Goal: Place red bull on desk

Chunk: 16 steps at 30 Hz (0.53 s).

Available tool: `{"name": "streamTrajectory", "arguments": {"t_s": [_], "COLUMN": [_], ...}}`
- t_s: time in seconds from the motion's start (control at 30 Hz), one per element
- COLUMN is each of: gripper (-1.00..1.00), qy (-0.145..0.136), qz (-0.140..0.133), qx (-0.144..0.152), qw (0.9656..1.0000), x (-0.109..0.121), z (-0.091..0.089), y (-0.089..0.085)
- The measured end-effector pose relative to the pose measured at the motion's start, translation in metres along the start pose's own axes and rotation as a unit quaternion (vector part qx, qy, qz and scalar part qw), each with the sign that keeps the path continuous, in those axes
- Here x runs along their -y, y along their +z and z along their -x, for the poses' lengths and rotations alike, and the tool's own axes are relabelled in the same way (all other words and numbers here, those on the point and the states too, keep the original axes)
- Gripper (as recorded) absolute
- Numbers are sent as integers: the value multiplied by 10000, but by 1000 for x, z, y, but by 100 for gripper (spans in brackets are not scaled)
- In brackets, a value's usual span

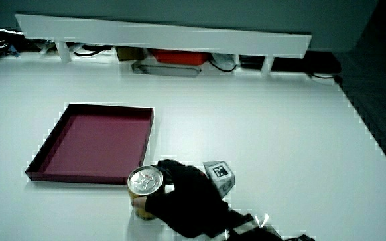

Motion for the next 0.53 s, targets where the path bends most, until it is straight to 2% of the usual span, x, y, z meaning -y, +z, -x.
{"name": "streamTrajectory", "arguments": {"t_s": [0.13,0.27,0.3,0.37,0.43,0.47,0.5,0.53], "gripper": [0,-18,-23,-32,-41,-45,-50,-55], "qy": [4,-66,-102,-87,-155,-103,-59,-129], "qz": [3,42,80,85,83,61,87,170], "qx": [15,-97,-51,-205,-227,-254,-185,-187], "qw": [10000,9999,9999,9997,9996,9996,9998,9996], "x": [0,0,-1,0,1,2,1,1], "z": [-2,-3,-2,0,2,3,6,8], "y": [0,0,0,0,3,5,7,9]}}
